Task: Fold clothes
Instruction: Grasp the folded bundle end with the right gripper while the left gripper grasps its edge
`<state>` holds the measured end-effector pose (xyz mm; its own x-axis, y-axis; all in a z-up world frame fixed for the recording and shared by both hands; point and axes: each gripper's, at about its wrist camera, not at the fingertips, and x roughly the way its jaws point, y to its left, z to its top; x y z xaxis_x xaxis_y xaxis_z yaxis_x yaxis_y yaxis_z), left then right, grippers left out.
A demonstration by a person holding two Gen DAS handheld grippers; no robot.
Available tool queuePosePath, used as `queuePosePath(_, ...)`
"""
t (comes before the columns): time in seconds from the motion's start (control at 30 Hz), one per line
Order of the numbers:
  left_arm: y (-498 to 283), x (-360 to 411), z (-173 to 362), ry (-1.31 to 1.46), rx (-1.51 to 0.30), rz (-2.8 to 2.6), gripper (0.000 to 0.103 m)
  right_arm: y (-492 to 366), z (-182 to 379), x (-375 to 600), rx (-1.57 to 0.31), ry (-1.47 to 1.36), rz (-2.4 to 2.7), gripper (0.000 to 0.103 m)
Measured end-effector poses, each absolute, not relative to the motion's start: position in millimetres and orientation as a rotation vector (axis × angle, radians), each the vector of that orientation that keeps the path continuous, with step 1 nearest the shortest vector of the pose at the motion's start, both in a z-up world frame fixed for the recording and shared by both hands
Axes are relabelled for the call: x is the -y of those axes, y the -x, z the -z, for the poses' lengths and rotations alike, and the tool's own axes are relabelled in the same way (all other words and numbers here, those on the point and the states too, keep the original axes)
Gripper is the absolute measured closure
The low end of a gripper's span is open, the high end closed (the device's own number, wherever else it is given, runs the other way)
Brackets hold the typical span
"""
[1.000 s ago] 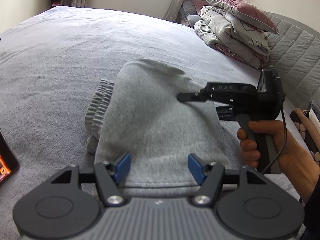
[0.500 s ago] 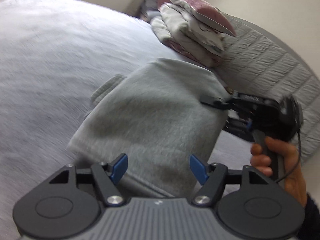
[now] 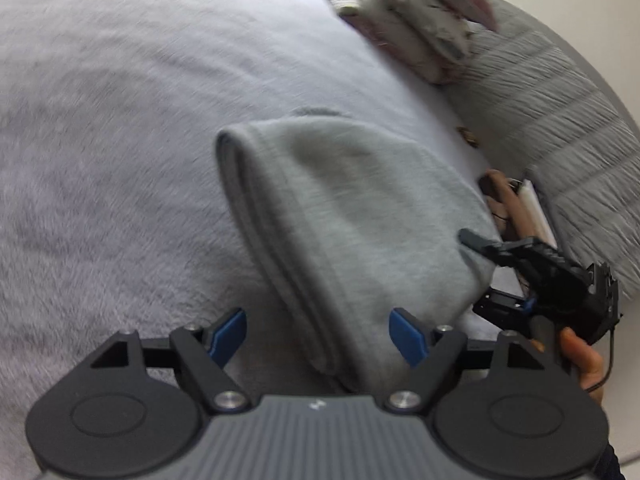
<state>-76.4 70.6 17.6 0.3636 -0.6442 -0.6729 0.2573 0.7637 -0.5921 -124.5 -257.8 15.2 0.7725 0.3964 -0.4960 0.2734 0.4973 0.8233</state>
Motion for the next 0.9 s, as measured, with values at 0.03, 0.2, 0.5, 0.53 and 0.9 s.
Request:
queuePosePath(0.03, 76, -68, -16, 0.434, -1.049, 0.608, 0.023, 116, -12, 262, -0.746, -1.086, -0.107, 0.051)
queuePosePath(0.2, 72, -52, -11, 0.475, -1.061, 0.639, 0.021, 84, -3, 277, -0.840, -1.049, -0.195, 0.048)
queuePosePath(0.5, 68, -40, -4, 0.533, -1.063, 0.635, 0.012, 45, -9, 324, -0.855, -1.072, -0.252, 0.032)
queuePosePath(0.53, 67, -39, -3, 0.545, -1.065, 0.634, 0.010, 36, -11, 325, -0.874, -1.066, -0.291, 0.032)
queuePosePath(0.9, 66, -43, -1, 0.677, -1.036, 0.492, 0.010, -9, -14, 301, -0.988, -0.850, -0.647, 0.026)
